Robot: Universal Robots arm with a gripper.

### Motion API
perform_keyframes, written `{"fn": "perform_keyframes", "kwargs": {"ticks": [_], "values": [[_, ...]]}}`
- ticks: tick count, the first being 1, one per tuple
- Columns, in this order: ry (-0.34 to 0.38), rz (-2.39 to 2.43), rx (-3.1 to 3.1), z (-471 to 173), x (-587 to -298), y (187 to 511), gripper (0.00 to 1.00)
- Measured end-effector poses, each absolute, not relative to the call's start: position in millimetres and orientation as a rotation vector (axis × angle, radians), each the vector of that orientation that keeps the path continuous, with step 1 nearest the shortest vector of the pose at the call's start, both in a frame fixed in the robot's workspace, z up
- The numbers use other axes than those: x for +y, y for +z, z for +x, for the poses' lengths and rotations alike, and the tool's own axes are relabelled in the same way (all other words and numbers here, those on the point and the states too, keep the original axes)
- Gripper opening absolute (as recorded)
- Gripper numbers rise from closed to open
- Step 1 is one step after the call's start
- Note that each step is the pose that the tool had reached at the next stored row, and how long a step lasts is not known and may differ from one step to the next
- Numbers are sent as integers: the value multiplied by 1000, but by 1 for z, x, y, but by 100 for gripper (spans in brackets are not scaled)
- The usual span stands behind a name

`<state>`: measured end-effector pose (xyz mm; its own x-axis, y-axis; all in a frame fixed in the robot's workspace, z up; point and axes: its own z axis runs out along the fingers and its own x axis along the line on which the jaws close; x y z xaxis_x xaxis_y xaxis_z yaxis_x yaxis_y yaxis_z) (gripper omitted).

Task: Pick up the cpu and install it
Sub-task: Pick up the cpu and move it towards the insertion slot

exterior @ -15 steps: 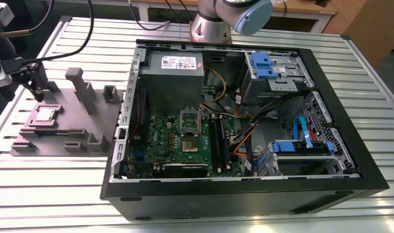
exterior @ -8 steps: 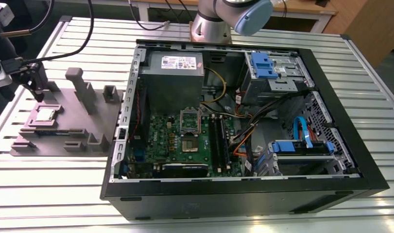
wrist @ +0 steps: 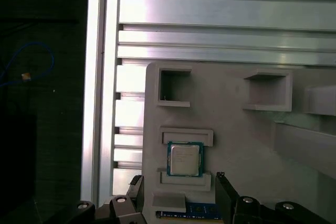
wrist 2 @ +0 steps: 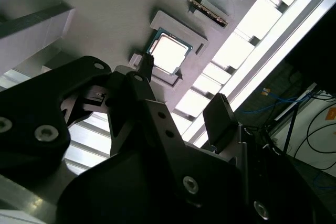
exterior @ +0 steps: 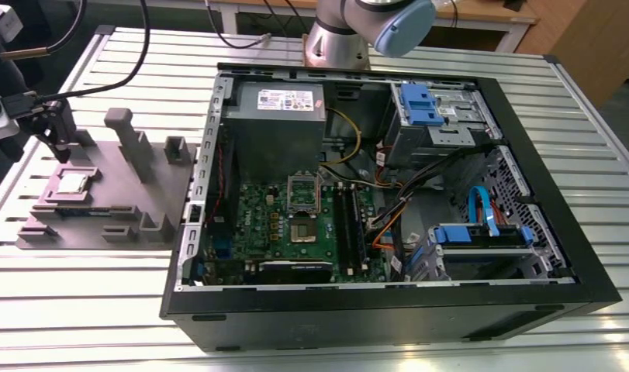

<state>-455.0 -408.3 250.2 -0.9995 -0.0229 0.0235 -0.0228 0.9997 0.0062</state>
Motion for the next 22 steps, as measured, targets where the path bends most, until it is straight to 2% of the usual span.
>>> {"fn": "perform_keyframes", "kwargs": {"ticks": [19, 22], "values": [[1, 36, -3144, -449, -408, 233, 65], [-17, 36, -3150, -449, -408, 231, 65]]}}
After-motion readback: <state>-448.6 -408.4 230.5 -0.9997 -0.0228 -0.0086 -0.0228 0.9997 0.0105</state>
